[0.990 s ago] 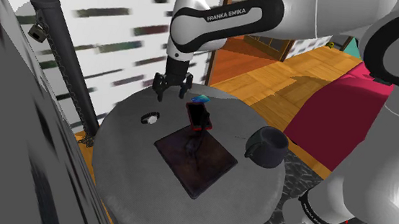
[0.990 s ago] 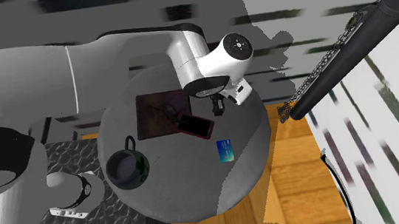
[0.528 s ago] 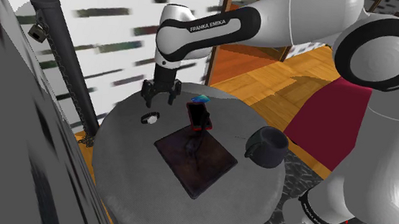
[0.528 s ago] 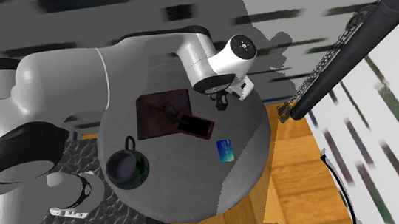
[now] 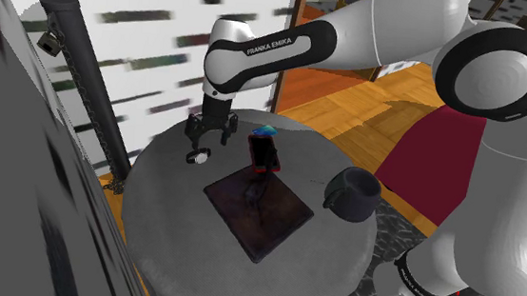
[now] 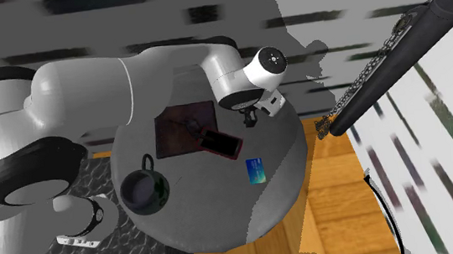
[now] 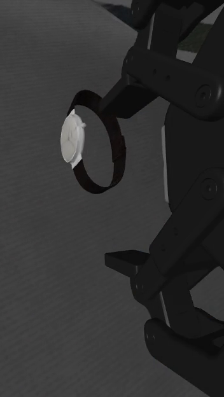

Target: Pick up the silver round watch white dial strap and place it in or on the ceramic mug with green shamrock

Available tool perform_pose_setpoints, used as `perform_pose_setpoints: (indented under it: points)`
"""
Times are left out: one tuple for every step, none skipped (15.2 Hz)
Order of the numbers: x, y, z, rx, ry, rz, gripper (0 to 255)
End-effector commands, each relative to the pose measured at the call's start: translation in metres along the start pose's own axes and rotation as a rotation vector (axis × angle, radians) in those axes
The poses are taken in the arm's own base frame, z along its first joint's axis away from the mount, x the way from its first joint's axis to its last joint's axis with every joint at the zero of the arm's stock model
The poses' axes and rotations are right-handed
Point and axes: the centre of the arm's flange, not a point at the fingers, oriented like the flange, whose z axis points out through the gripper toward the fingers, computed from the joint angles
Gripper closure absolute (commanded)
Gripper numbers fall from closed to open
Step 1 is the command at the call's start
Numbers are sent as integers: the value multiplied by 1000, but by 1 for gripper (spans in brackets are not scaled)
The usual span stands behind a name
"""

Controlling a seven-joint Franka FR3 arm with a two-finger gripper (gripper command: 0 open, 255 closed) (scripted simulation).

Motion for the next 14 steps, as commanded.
perform_pose_setpoints:
  points:
    - [0,0,0,0,0,0,0]
    - [0,0,0,0,0,0,0]
    - [0,0,0,0,0,0,0]
    - [0,0,0,0,0,0,255]
    - [0,0,0,0,0,0,255]
    - [0,0,0,0,0,0,255]
    - [0,0,0,0,0,0,255]
    - [0,0,0,0,0,0,255]
    - [0,0,0,0,0,0,255]
    - [0,0,0,0,0,0,255]
    - [0,0,0,0,0,0,255]
    - [0,0,0,0,0,0,255]
    - [0,0,0,0,0,0,255]
    - [-1,-1,-5,0,0,0,255]
